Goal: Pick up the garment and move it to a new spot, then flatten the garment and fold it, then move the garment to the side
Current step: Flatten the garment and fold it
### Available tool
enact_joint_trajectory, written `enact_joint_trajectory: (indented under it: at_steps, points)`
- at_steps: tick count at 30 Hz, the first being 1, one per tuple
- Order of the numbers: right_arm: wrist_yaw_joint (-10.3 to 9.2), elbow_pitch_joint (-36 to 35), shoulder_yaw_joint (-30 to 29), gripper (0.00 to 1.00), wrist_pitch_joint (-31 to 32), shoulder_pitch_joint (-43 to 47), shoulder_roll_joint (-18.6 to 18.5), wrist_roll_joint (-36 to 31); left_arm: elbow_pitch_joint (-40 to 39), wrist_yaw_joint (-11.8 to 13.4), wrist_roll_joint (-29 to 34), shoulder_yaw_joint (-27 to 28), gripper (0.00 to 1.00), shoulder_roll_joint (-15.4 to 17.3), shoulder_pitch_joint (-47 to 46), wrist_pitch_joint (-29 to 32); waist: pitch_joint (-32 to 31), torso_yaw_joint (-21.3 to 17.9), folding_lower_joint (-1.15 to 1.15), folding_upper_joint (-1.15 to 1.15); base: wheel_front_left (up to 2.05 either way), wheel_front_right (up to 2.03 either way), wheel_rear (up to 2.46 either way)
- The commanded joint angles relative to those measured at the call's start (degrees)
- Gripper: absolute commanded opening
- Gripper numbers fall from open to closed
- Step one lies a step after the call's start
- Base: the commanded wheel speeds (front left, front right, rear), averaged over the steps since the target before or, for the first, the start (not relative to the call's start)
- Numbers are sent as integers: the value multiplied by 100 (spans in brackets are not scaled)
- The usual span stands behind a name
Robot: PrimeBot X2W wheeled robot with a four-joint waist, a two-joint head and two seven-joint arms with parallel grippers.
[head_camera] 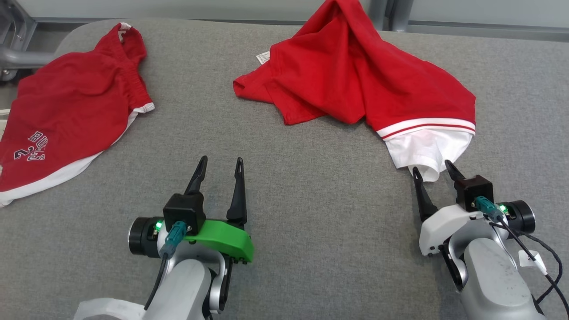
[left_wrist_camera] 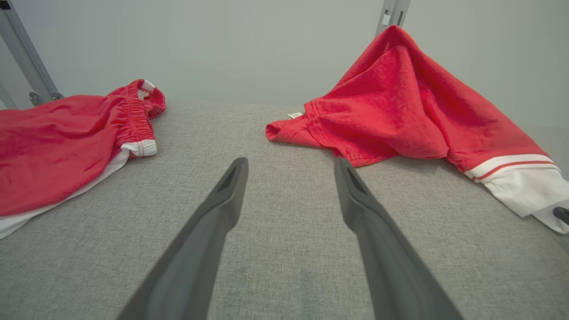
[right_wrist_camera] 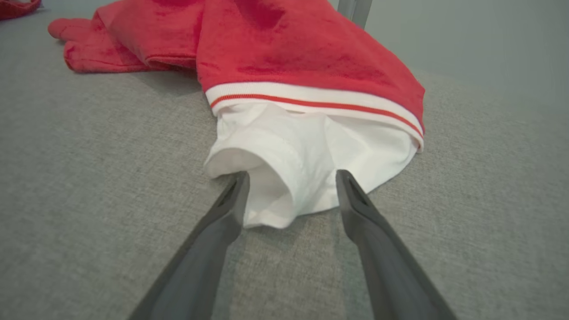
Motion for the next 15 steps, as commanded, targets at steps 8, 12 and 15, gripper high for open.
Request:
enact_joint_trajectory:
  at_steps: [8, 12, 15]
  points:
    - [1, 481, -374, 0, -42, -381, -23, -373, -37, -66, 171, 189, 100, -73, 165, -17, 31, 55, 0, 58, 0, 0, 0]
    - [1, 431, -392, 0, -58, -394, -20, -562, -21, -123, 234, 287, 100, -86, 237, -17, -16, -90, 0, 58, 0, 0, 0]
    - [1, 109, -278, 0, -61, -211, -28, -830, -2, -170, 276, 338, 100, -120, 301, -17, -89, -314, 0, 58, 0, 0, 0]
